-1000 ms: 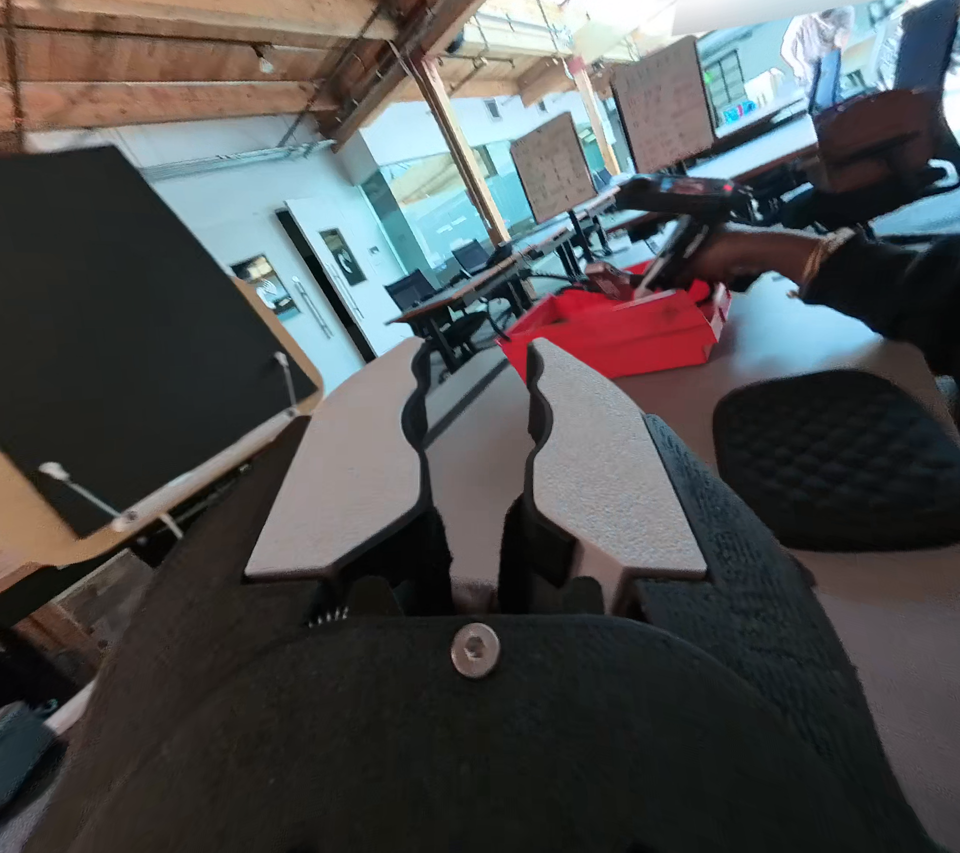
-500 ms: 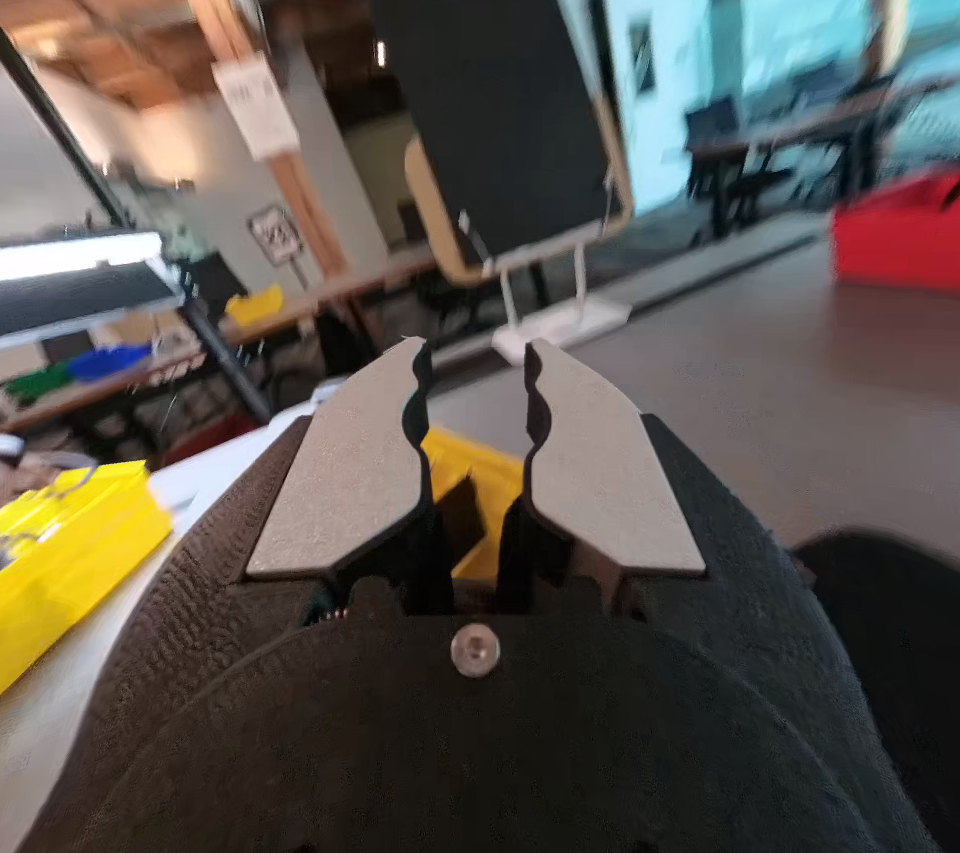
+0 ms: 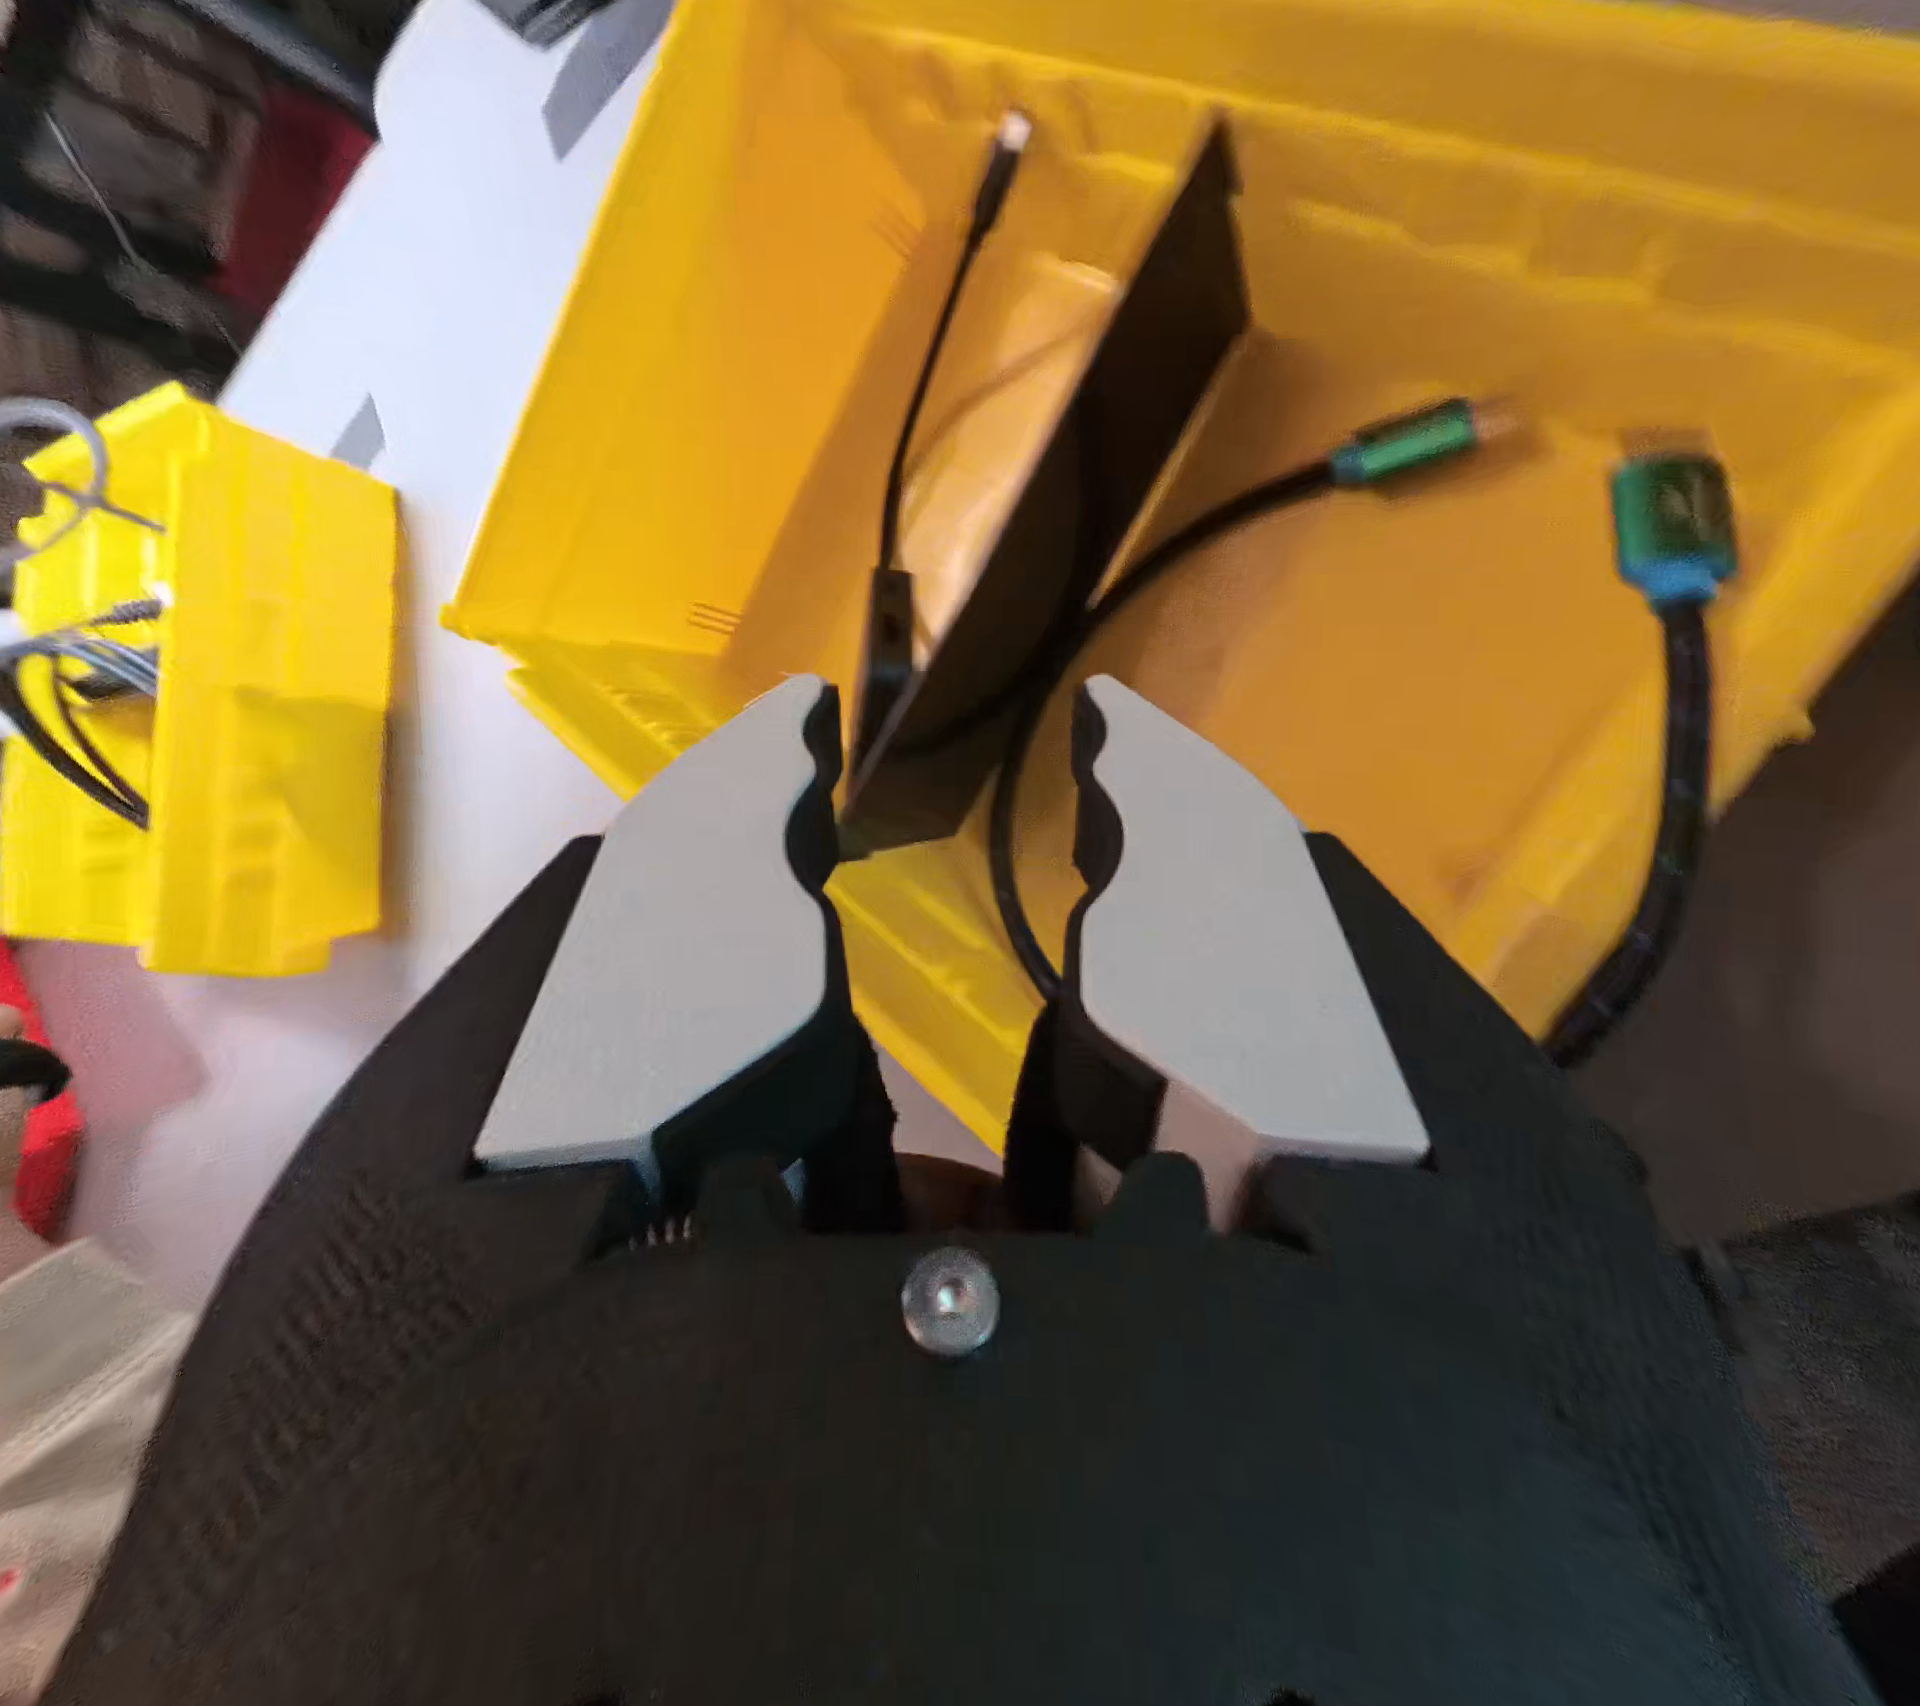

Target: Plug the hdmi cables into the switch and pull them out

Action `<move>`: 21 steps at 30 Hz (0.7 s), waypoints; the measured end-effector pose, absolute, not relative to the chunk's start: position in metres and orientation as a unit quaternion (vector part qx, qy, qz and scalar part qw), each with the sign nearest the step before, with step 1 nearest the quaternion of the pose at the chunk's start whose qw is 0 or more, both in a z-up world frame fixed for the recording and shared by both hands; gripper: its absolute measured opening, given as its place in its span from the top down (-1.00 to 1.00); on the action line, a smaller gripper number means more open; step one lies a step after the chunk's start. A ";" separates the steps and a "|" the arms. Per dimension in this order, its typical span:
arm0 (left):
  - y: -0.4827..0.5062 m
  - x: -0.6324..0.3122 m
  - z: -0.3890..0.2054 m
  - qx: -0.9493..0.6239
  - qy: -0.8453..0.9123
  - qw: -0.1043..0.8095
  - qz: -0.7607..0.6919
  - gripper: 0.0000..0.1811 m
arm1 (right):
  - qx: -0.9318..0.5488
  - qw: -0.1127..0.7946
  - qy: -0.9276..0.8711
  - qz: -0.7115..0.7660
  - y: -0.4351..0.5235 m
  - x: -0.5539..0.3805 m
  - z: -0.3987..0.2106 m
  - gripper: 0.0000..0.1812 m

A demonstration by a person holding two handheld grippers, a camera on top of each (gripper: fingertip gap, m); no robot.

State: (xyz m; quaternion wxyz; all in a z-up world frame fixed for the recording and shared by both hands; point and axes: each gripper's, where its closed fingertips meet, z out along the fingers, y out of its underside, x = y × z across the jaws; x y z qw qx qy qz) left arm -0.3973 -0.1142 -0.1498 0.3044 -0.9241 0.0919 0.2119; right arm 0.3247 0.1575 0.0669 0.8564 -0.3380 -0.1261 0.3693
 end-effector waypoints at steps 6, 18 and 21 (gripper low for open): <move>-0.091 -0.427 -0.185 -0.988 0.017 0.129 0.081 0.41 | -0.325 0.849 -0.122 0.399 0.151 0.314 0.071 0.15; -0.056 -0.438 -0.182 -0.993 -0.025 0.112 -0.017 0.37 | -0.338 0.836 -0.128 0.412 0.158 0.301 0.066 0.19; -0.065 -0.447 -0.194 -0.997 -0.042 0.056 0.012 0.40 | -0.340 0.836 -0.136 0.408 0.158 0.296 0.065 0.19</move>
